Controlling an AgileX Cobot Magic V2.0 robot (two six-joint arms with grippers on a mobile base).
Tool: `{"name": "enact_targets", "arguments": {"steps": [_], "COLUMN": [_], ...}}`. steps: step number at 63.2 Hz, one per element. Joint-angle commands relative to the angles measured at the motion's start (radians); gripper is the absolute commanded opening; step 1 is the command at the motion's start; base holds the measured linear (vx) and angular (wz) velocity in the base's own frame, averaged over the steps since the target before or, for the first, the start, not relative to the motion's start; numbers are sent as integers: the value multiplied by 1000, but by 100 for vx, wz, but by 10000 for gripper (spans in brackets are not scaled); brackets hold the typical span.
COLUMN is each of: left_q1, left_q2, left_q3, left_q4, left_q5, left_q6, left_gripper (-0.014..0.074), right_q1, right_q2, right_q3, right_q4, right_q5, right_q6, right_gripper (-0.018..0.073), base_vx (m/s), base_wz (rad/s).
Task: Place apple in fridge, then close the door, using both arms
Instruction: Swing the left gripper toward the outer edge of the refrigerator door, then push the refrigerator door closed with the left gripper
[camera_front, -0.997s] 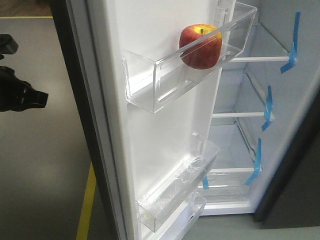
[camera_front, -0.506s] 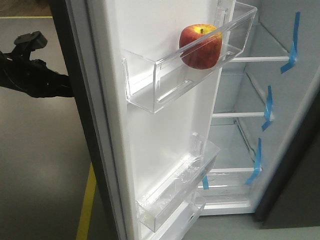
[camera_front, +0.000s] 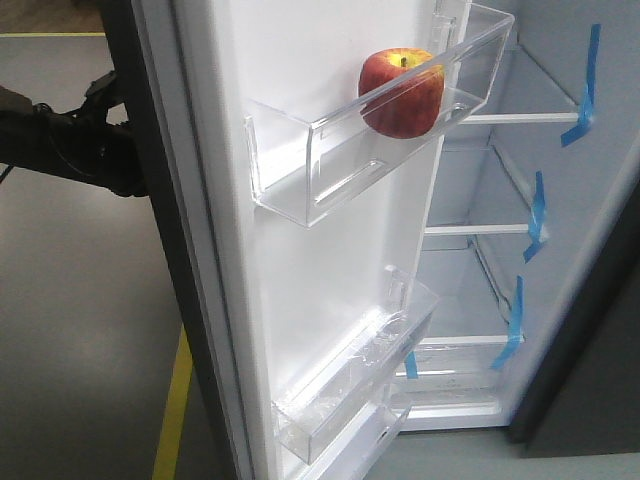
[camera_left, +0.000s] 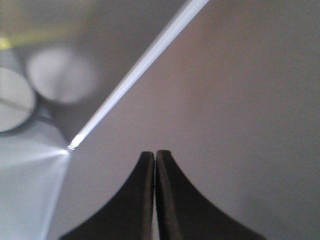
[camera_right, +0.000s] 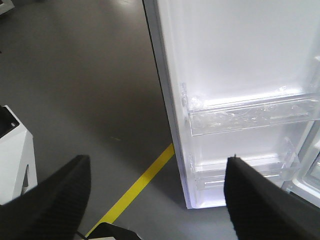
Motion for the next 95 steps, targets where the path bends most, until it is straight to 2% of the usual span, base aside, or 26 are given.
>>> {"name": "enact_targets", "arguments": {"steps": [1, 23, 52, 61, 76, 85, 95], "left_q1": [-19, -98, -260, -318, -433, -520, -608], "left_q2": [-49, -54, -54, -54, -54, -51, -52], "left_q3": [-35, -35, -35, -35, -35, -35, -35], "left_q4": [-65, -66, -73, -128, -274, -301, -300], "left_q5": [17, 53, 35, 15, -30, -88, -190], "left_q6": [6, 47, 59, 91, 176, 217, 219], "left_gripper": [-6, -6, -6, -6, -6, -6, -6], "right_q1": [0, 0, 0, 0, 0, 0, 0], "right_q2": [12, 12, 12, 12, 12, 12, 12], "right_q3": [-20, -20, -20, -20, -20, -20, -20], "right_q4": [31, 31, 31, 31, 31, 31, 31], "right_q5": [-52, -52, -52, -52, -52, -52, -52], "right_q6": [-5, -5, -5, -5, -5, -5, -5], "right_gripper": [530, 530, 530, 530, 530, 530, 530], "base_vx": [0, 0, 0, 0, 0, 0, 0], "base_wz": [0, 0, 0, 0, 0, 0, 0]}}
